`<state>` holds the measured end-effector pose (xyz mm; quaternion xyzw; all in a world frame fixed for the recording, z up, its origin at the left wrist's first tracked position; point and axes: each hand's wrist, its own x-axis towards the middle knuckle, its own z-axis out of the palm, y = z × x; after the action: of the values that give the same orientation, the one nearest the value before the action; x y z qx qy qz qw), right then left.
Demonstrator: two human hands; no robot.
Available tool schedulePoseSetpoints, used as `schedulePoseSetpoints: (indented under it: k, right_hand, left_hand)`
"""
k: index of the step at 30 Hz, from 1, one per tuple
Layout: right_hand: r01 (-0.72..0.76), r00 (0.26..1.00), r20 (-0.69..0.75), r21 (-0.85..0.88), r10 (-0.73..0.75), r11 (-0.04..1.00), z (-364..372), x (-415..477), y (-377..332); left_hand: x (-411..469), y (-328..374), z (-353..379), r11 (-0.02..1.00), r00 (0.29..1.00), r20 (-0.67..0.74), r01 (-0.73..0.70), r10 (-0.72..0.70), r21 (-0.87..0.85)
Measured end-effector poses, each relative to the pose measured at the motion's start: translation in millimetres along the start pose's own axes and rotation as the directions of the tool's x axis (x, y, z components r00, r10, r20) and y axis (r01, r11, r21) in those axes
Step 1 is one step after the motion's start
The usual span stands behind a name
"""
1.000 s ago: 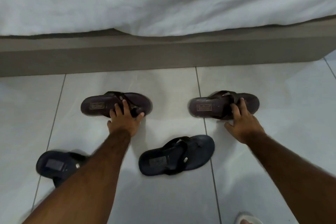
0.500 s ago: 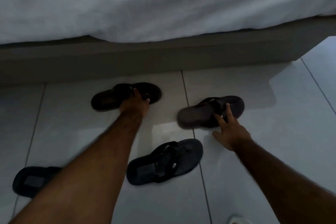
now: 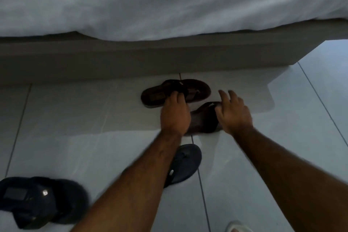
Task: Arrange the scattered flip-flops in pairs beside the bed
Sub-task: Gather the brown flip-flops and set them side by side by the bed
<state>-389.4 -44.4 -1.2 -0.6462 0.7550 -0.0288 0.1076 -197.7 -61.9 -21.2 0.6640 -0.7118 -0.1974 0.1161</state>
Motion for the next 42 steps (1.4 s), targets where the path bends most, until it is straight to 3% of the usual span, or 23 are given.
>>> schedulePoseSetpoints:
  k: [2, 5, 8, 10, 15, 20, 28, 32, 34, 35, 37, 39, 42]
  right_hand:
    - [0.149, 0.987, 0.044, 0.072, -0.152, 0.986, -4, 21, -20]
    - [0.400, 0.884, 0.236, 0.065, -0.403, 0.914, -5, 49, -50]
    - [0.533, 0.767, 0.476, -0.098, -0.431, 0.841, 1, 68, -72]
    - [0.554, 0.742, 0.546, -0.171, -0.389, 0.815, 7, 75, -78]
    - [0.473, 0.773, 0.570, -0.227, -0.277, 0.851, 16, 83, -61]
    - [0.290, 0.820, 0.551, -0.165, -0.155, 0.943, 12, 89, -2]
    - [0.039, 0.853, 0.521, -0.117, 0.028, 0.992, 13, 44, 84]
    - [-0.115, 0.851, 0.511, -0.047, 0.123, 0.992, 17, 10, 98]
    - [-0.193, 0.854, 0.493, 0.007, 0.165, 0.981, 17, 2, 97]
    - [-0.212, 0.859, 0.483, 0.032, 0.171, 0.977, 16, 0, 96]
    - [-0.227, 0.871, 0.462, 0.078, 0.167, 0.971, 16, -3, 95]
    - [-0.226, 0.883, 0.442, 0.103, 0.159, 0.969, 15, -4, 92]
    - [-0.186, 0.897, 0.419, 0.073, 0.139, 0.980, 13, -8, 88]
  left_hand:
    - [-32, 5, 15, 0.994, 0.995, 0.000, -0.102, 0.102, -0.038]
    - [-65, 0, 35, 0.986, 0.972, 0.169, -0.160, 0.164, -0.033]
    - [-77, -14, 46, 0.975, 0.951, 0.256, -0.201, 0.172, 0.094]
    - [-82, -21, 48, 0.965, 0.943, 0.281, -0.224, 0.179, 0.136]
    - [-77, -25, 47, 0.976, 0.943, 0.302, -0.183, 0.139, 0.121]
    - [-70, -19, 45, 0.977, 0.942, 0.317, -0.164, 0.114, 0.138]
    - [9, 28, 32, 0.939, 0.919, 0.395, -0.128, -0.009, 0.320]
    - [47, 58, 29, 0.973, 0.848, 0.527, -0.074, -0.054, 0.218]
    - [49, 59, 30, 0.981, 0.827, 0.560, -0.065, -0.049, 0.182]
    - [45, 58, 30, 0.986, 0.848, 0.528, -0.047, -0.045, 0.160]
    - [26, 57, 33, 0.996, 0.939, 0.344, -0.036, 0.006, 0.081]
    - [-6, 60, 41, 0.992, 0.978, 0.168, -0.124, 0.126, -0.018]
    - [-61, 67, 59, 0.972, 0.922, 0.308, -0.230, 0.234, -0.051]
